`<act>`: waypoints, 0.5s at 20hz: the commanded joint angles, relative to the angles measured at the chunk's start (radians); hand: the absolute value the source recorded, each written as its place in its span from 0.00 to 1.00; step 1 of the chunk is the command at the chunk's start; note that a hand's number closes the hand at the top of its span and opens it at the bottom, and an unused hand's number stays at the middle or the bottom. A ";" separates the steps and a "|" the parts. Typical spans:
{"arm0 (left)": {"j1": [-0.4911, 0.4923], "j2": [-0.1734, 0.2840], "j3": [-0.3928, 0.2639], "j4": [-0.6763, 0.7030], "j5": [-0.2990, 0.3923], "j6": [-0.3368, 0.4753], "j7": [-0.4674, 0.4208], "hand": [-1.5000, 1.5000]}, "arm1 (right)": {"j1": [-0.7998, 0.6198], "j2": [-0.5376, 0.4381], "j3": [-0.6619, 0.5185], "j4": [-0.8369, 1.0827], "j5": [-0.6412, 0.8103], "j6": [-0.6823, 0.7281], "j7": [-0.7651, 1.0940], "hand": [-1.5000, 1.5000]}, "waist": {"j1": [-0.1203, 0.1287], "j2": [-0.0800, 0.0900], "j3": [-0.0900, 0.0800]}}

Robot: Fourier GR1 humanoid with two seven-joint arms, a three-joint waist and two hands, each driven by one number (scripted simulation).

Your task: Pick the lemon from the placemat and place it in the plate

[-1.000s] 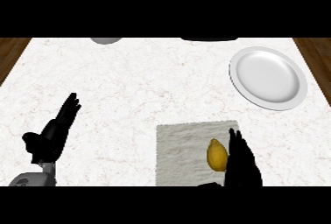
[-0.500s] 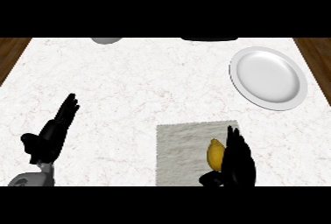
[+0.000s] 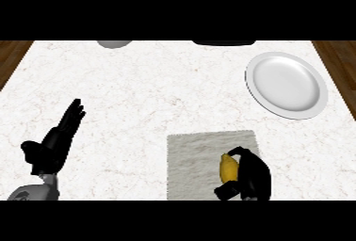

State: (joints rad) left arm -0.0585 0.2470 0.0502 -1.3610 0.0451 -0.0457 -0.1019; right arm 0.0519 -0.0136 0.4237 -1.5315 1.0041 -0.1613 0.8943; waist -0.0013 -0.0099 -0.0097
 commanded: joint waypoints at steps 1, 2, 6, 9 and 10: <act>-0.004 -0.005 0.022 0.029 -0.006 -0.014 -0.029 0.50 | -0.047 -0.008 -0.035 0.058 -0.027 0.036 -0.046 1.00 | 0.002 0.010 0.010; 0.021 -0.022 0.002 0.016 -0.027 -0.001 -0.036 0.50 | -0.009 0.010 -0.001 0.076 -0.008 -0.014 -0.066 1.00 | 0.002 0.010 0.010; 0.084 -0.040 -0.014 -0.102 -0.036 0.015 0.003 0.50 | -0.042 -0.007 -0.011 0.066 0.029 -0.036 -0.080 1.00 | 0.006 0.009 0.010; 0.006 -0.010 0.029 -0.005 -0.001 -0.025 -0.007 0.50 | -0.051 -0.047 0.035 0.017 0.152 -0.061 -0.051 1.00 | 0.002 0.009 0.010; 0.037 -0.022 0.009 -0.039 -0.024 -0.004 0.002 0.50 | 0.015 -0.148 -0.037 -0.044 0.090 -0.067 -0.113 1.00 | -0.002 0.007 0.010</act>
State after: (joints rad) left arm -0.0425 0.2262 0.0634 -1.3595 0.0270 -0.0534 -0.1210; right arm 0.0249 -0.0597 0.4290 -1.5310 1.0663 -0.1914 0.8334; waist -0.0024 -0.0084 -0.0071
